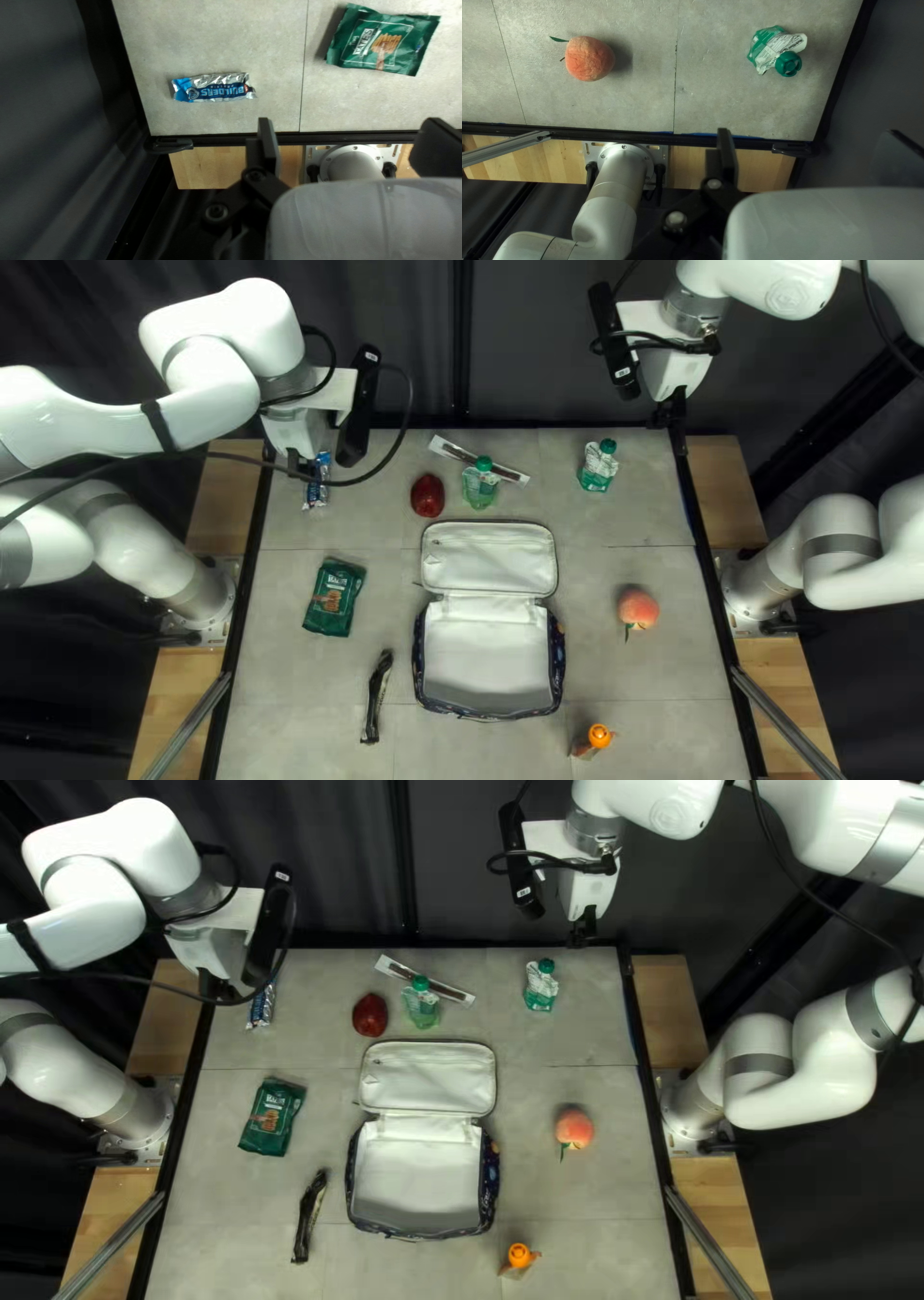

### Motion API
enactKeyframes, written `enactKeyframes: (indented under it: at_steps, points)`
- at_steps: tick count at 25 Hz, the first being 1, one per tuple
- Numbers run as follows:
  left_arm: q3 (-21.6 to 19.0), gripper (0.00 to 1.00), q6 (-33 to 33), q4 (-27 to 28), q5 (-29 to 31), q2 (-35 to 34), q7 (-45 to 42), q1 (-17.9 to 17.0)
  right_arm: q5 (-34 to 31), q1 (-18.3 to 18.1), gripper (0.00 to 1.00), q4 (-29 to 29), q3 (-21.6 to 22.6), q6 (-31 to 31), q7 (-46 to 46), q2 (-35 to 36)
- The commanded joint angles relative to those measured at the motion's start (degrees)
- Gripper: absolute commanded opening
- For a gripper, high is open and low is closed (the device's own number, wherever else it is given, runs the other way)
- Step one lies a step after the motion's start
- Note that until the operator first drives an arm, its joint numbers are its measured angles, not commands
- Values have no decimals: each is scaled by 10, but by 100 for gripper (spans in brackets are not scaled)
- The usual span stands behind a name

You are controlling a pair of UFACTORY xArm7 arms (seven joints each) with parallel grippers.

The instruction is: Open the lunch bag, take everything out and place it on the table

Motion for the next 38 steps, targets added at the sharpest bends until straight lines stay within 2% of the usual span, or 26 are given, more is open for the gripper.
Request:
enactKeyframes:
  at_steps: [1, 4, 38]
  points:
    - [48, 100, 70, 70, 23, 1, 28, 17, 0, 0, 100, 0, 0, 0, 0, 0]
    - [66, 100, 106, 104, 30, 3, 37, 23, 0, 0, 100, 0, 0, 0, 0, 0]
    - [65, 100, 111, 95, 25, -7, 24, 27, 0, 0, 100, 0, 0, 0, 0, 0]
